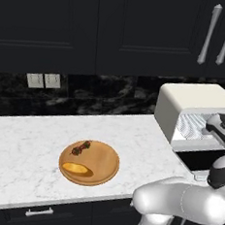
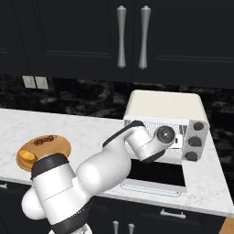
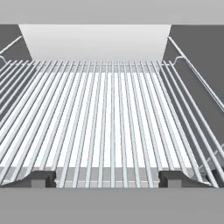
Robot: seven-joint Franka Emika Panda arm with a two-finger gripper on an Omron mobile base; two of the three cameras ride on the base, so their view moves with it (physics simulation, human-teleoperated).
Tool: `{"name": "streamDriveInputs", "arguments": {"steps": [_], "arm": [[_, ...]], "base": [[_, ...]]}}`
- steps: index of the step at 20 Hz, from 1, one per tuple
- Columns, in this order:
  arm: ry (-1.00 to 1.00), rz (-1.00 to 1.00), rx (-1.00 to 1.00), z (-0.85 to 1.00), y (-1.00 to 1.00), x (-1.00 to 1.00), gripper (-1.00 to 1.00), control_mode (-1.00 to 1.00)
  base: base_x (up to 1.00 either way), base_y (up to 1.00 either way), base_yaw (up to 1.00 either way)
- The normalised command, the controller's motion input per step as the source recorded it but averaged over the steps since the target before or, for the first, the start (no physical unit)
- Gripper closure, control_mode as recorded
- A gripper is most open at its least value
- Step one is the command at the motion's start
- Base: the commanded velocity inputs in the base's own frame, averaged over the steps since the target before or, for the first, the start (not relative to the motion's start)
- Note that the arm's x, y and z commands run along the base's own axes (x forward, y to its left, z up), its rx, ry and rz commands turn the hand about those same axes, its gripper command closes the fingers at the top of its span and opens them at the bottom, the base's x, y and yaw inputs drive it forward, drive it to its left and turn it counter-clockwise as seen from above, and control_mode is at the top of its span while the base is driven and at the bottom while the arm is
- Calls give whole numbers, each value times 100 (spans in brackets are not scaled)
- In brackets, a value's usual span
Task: Pick up the kebab skewer and baguette bread, and place them inside the toaster oven. Close the toaster oven door and start by setting the timer.
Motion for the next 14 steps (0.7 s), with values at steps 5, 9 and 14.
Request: {"name": "streamDriveInputs", "arguments": {"steps": [5,9,14], "arm": [[19,0,0,-92,0,-52,-100,-100],[17,0,0,-95,0,-64,-100,-100],[14,0,0,-90,0,-70,-100,-100]], "base": [[0,0,0],[0,0,0],[0,0,0]]}}
